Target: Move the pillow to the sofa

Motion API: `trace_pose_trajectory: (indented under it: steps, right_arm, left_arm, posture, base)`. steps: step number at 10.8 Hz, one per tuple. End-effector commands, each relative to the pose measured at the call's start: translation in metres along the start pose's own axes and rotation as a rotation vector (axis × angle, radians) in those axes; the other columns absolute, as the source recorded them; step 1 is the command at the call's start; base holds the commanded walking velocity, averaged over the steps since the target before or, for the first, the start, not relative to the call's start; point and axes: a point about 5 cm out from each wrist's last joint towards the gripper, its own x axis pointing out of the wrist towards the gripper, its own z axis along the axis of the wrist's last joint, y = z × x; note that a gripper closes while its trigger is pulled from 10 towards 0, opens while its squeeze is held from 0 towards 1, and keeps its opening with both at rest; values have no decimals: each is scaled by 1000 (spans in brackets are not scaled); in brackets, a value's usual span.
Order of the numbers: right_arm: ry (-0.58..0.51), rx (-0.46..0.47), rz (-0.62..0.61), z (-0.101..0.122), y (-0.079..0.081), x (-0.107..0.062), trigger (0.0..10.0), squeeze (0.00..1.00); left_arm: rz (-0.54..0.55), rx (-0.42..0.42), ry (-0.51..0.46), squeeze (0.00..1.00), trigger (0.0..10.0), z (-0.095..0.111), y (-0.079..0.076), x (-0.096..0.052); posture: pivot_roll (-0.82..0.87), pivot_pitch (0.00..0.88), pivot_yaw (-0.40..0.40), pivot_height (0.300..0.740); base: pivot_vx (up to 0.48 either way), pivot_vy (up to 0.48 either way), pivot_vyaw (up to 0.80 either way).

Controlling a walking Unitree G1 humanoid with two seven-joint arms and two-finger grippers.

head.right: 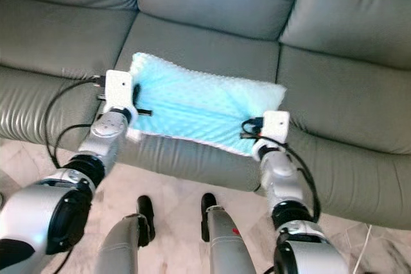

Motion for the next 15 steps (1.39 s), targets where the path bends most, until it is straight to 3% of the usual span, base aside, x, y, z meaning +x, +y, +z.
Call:
trace_pose_trajectory:
  steps: [1,3,5,6,7,15]
  right_arm:
    - [49,27,-6,-18,-3,-8,10000,0]
    - [57,20,20,-22,1,-8,10000,0]
    - [38,-23,-4,-16,-3,-6,10000,0]
    - [34,-33,-5,-15,-6,-6,10000,0]
    - [27,-37,-15,-14,-8,-6,10000,1000]
    - [44,-17,6,-26,-4,-12,10000,1000]
  left_arm:
    - [39,46,59,0,10000,-17,7,-4]
    - [86,74,82,0,10000,-22,16,-6]
    - [82,82,85,0,10000,-22,12,-6]
    - [73,58,87,573,10000,-23,8,-6]
    - [70,53,86,1000,10000,-22,6,-6]
    - [39,42,92,1000,10000,-27,6,-8]
  posture:
    - [-221,528,-9,740]
    - [-220,532,-9,740]
    - [-220,535,-10,740]
    - [-220,535,-10,740]
    - [-225,537,-12,740]
    - [-216,533,-8,740]
  base:
    - [0,0,0]
    - [0,0,0]
    - [0,0,0]
    - [0,0,0]
    - [0,0,0]
    - [0,0,0]
